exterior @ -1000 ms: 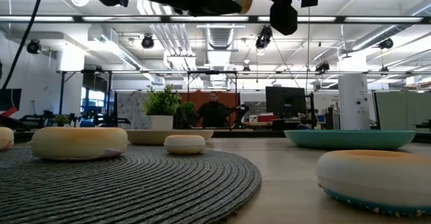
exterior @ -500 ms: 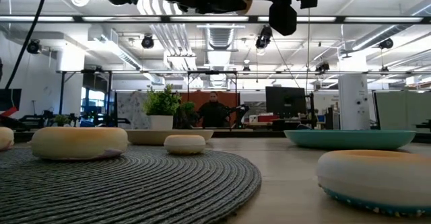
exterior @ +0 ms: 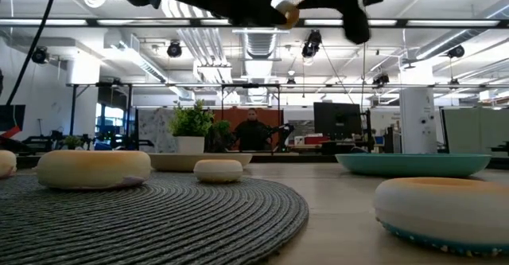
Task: Pick & Place donuts
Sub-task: Put the small white donut on the blue plate
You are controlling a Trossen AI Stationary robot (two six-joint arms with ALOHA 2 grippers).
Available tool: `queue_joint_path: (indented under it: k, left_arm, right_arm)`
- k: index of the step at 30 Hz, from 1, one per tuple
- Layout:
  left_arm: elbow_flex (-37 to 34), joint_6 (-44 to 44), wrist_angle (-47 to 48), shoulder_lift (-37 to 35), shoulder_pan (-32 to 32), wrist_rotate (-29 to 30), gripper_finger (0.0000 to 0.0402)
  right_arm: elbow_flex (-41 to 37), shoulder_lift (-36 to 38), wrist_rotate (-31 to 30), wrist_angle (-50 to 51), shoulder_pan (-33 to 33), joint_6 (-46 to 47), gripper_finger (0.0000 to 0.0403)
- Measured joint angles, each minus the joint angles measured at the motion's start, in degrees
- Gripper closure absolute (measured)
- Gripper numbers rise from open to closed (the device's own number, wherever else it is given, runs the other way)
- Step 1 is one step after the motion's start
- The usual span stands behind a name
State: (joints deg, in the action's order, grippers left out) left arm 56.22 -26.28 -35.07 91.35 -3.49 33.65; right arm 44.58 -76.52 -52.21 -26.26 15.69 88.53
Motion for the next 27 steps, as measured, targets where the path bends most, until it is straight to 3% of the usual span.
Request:
queue_joint_path:
  k: [3,6,10,20,27]
  left_arm:
    - [-0.3,0.7,2.5,0.0,0.0,-0.1,0.0398]
    - [-0.3,0.9,3.0,0.7,0.4,-2.1,0.0398]
    - [0.1,-0.4,3.8,4.8,1.0,-5.7,0.0398]
    - [8.3,-3.5,4.0,16.7,1.2,-9.2,0.0399]
    - [16.0,-3.2,4.0,22.7,1.8,-10.0,0.0399]
  right_arm:
    - [0.0,6.3,0.0,12.4,1.5,-0.7,0.0288]
    - [0.0,12.1,-0.2,21.3,3.2,-7.9,0.0263]
    - [3.1,16.8,-0.5,32.0,3.6,-12.6,0.0255]
    - [20.5,16.8,-2.0,60.9,3.6,-19.6,0.0266]
    - [26.9,17.0,-2.0,70.3,3.6,-20.2,0.0266]
